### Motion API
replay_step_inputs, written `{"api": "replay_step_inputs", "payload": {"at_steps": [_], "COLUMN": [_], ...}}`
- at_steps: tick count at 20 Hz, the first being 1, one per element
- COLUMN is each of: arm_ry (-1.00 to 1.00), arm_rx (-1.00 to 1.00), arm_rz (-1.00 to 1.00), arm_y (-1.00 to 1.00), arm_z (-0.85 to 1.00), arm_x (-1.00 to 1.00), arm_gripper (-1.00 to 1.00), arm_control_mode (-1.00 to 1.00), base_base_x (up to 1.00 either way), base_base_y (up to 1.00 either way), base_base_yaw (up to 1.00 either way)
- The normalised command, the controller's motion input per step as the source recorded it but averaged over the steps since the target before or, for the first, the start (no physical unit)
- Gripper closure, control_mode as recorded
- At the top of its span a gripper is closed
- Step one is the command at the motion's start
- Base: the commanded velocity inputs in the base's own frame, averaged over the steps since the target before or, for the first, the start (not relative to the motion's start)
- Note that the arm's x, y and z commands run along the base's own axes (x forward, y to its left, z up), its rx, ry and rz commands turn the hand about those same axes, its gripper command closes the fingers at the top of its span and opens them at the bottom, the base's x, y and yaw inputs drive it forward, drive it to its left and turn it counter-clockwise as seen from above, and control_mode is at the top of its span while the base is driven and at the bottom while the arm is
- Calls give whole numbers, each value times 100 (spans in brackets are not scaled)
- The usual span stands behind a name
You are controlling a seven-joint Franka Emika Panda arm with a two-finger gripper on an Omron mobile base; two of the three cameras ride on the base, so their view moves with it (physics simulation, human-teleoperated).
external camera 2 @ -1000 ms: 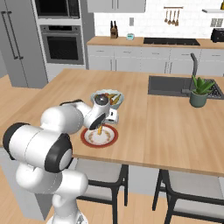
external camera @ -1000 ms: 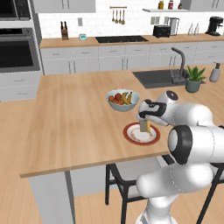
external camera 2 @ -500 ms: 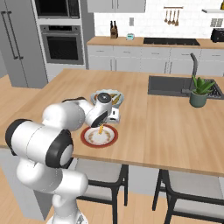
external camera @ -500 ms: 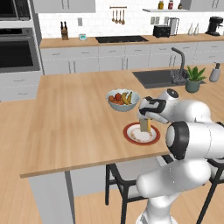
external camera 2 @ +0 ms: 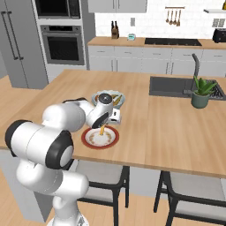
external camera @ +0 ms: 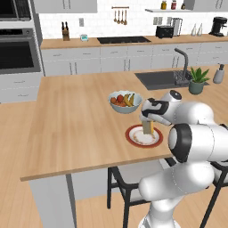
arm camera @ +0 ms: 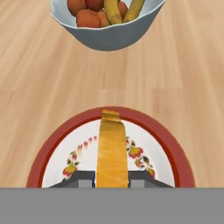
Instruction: Start the toaster. Once the lever pops up, take the bread to the plate on the dining counter.
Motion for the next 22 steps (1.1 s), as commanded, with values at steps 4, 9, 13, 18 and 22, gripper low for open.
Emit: {"api": "replay_step_inputs", "payload": {"at_steps": [4, 9, 13, 18, 22], "arm_ry": [0, 0, 0, -1, 0], "arm_rx": [0, 0, 0, -2, 0], "arm_rz": [0, 0, 0, 0, 0], "arm_y": [0, 0, 5, 28, 24], "arm_z": [0, 0, 0, 0, 0], "arm_x": [0, 0, -7, -33, -31], "arm_gripper": [-100, -100, -100, -100, -100], "arm_control_mode": [-100, -100, -100, -100, -100], "base_base_x": [0, 0, 0, 0, 0], "base_base_y": [0, 0, 0, 0, 0], "base_base_yaw": [0, 0, 0, 0, 0]}}
